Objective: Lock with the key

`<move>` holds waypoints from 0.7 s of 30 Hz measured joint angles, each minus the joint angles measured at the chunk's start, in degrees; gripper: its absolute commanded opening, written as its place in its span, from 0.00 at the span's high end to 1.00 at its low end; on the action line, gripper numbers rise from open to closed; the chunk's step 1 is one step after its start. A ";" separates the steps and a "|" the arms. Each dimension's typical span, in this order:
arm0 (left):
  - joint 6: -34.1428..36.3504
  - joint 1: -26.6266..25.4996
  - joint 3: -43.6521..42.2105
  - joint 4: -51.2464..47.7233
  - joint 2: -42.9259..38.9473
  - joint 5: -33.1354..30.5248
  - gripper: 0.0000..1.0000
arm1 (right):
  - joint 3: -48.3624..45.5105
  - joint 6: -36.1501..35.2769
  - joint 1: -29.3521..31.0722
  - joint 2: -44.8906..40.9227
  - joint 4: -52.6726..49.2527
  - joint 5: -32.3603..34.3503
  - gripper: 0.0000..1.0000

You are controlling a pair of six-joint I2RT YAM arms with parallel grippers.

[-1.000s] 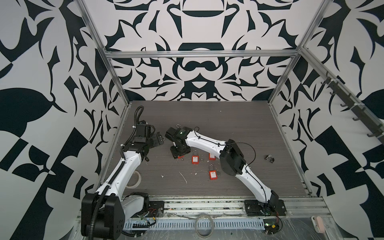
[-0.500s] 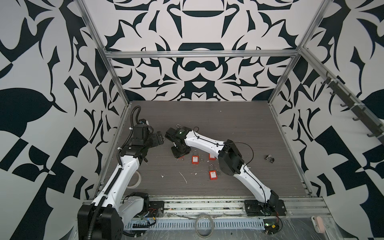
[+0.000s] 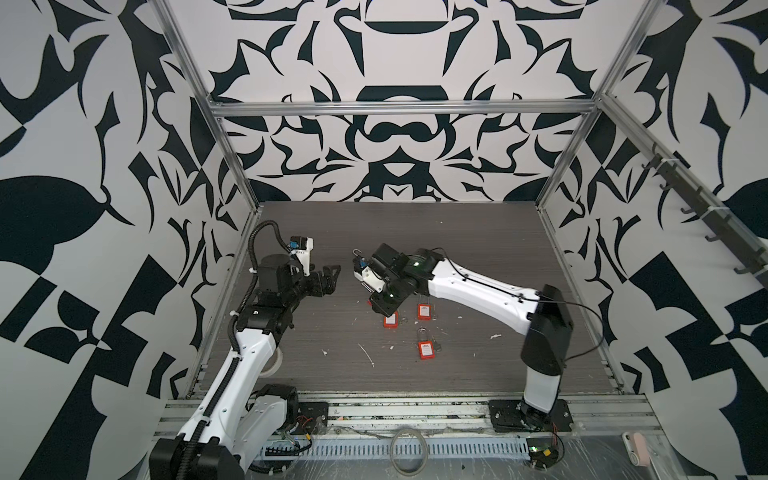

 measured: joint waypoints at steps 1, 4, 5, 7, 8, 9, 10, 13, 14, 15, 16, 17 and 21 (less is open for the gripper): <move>1.20 0.00 -0.39 1.60 -0.11 2.64 0.24 | -2.27 -1.81 -0.07 -2.25 0.96 -0.81 0.66; 4.98 0.00 -1.27 5.18 -0.22 9.77 0.33 | -10.67 -7.52 -0.20 -9.18 4.61 -3.04 0.65; 6.45 0.00 -1.38 5.92 -0.24 12.13 0.34 | -13.18 -9.05 -0.24 -11.17 5.77 -3.63 0.66; 10.29 0.00 -1.40 6.80 -0.24 17.75 0.36 | -19.71 -12.76 -0.24 -16.76 9.14 -4.33 0.65; 11.82 0.00 -1.40 7.06 -0.24 20.15 0.37 | -22.12 -14.03 -0.24 -19.06 10.29 -4.42 0.66; 13.35 -0.02 -1.40 7.39 -0.24 22.77 0.37 | -24.44 -15.37 -0.24 -21.55 11.43 -4.46 0.66; 14.86 -0.07 -1.40 7.67 -0.22 25.64 0.38 | -26.45 -16.76 -0.31 -24.11 12.35 -4.48 0.66; 18.40 -1.11 -1.38 7.80 -0.02 31.91 0.38 | -29.24 -19.96 -0.37 -29.40 13.90 -4.46 0.66; 19.41 -1.68 -1.36 7.65 0.20 33.46 0.38 | -29.42 -20.65 -0.42 -30.32 14.05 -4.44 0.66; 20.57 -2.45 -1.18 7.32 0.61 35.01 0.38 | -29.46 -21.55 -0.44 -31.10 14.34 -4.37 0.66; 21.73 -3.21 -0.83 6.58 1.16 36.39 0.39 | -29.49 -22.25 -0.44 -31.63 14.58 -4.26 0.66; 22.77 -3.87 -0.35 5.70 1.68 37.46 0.39 | -29.51 -22.84 -0.46 -31.87 14.69 -4.24 0.66; 27.98 -6.97 2.38 0.61 3.39 40.57 0.41 | -29.99 -24.90 -0.46 -32.00 14.86 -3.58 0.67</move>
